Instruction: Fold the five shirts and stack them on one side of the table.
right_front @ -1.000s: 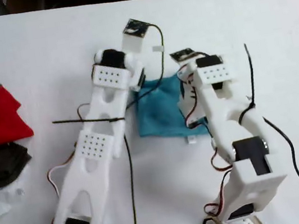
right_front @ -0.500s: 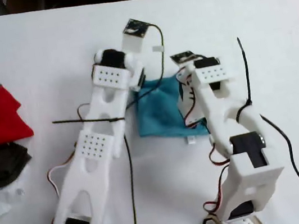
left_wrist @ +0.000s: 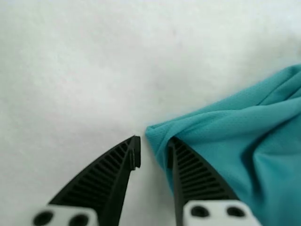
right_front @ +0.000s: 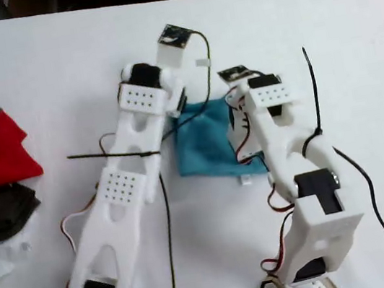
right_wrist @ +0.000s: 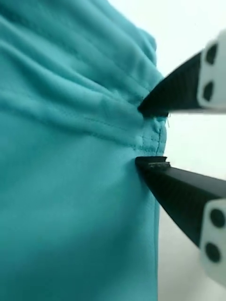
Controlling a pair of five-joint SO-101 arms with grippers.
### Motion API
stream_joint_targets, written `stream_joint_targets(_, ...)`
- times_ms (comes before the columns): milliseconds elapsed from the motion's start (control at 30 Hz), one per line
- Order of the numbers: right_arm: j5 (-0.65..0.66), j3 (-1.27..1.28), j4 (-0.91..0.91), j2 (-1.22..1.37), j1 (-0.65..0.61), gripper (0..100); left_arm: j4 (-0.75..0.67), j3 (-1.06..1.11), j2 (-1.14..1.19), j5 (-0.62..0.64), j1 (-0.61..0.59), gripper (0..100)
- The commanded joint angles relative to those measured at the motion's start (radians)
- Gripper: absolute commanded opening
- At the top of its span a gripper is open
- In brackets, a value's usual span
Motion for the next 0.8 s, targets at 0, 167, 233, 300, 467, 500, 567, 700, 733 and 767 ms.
stream_joint_targets(0, 0.0, -0.029, -0.004, -0.004, -0.002, 1.3, -0.015, -0.031, -0.057, 0.002, -0.015, 12)
stream_joint_targets(167, -0.006, -0.032, 0.002, -0.015, -0.001, 2.0, -0.014, -0.031, -0.057, 0.002, -0.015, 12)
stream_joint_targets(233, -0.006, -0.032, 0.002, -0.015, -0.001, 1.9, -0.014, -0.031, -0.057, 0.002, -0.015, 12)
stream_joint_targets(300, -0.005, -0.032, 0.004, -0.016, 0.001, 1.9, -0.014, -0.031, -0.057, 0.002, -0.017, 12)
stream_joint_targets(467, 0.002, -0.034, 0.015, -0.038, 0.05, 1.9, -0.012, -0.031, -0.057, 0.002, -0.017, 12)
stream_joint_targets(500, 0.003, -0.034, 0.015, -0.053, 0.064, 1.9, -0.014, -0.031, -0.057, 0.002, -0.017, 12)
stream_joint_targets(567, 0.038, -0.035, 0.015, -0.09, 0.087, 1.9, -0.015, -0.031, -0.057, 0.002, -0.017, 12)
stream_joint_targets(700, 0.084, -0.032, 0.016, -0.156, 0.114, 1.9, -0.015, -0.033, -0.058, 0.003, -0.017, 12)
stream_joint_targets(733, 0.086, -0.031, 0.016, -0.166, 0.12, 1.9, -0.014, -0.033, -0.061, 0.003, -0.017, 12)
stream_joint_targets(767, 0.086, -0.031, 0.016, -0.174, 0.128, 1.9, -0.012, -0.035, -0.064, 0.003, -0.015, 12)
